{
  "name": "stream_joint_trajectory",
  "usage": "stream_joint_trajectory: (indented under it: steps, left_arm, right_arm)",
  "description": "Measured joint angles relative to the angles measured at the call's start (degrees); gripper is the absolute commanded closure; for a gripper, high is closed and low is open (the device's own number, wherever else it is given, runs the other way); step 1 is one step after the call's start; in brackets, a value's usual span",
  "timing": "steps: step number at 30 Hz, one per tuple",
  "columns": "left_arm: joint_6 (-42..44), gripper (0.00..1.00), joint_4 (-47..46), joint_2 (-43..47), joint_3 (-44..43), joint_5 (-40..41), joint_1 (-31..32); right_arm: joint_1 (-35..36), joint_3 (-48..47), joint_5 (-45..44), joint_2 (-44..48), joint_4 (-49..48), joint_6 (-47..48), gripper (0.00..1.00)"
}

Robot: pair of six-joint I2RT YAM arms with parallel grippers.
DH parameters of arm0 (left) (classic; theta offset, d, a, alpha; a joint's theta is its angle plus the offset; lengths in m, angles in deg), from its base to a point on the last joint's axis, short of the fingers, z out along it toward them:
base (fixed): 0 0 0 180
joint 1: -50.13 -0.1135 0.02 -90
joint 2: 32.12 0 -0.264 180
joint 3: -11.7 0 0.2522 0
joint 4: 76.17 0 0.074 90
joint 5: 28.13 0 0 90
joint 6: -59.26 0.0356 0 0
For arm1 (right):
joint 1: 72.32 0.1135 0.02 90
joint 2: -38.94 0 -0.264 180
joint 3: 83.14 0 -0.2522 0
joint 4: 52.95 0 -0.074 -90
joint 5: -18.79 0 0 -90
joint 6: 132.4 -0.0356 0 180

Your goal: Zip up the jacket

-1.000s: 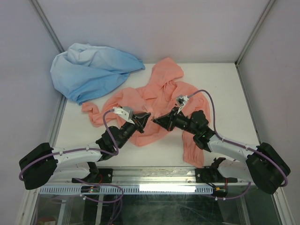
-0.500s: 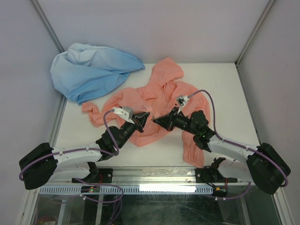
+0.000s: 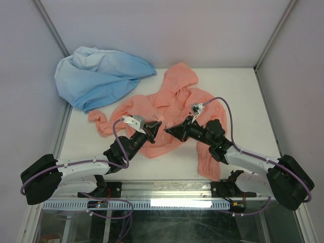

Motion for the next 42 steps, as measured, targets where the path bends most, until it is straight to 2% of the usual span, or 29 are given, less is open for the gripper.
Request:
stream_joint_trajectory:
  steps: [42]
  left_arm:
    - [0.79, 1.00, 0.33, -0.07, -1.07, 1.33, 0.39]
  right_arm:
    - [0.22, 0.00, -0.59, 0.00, 0.68, -0.02, 1.00]
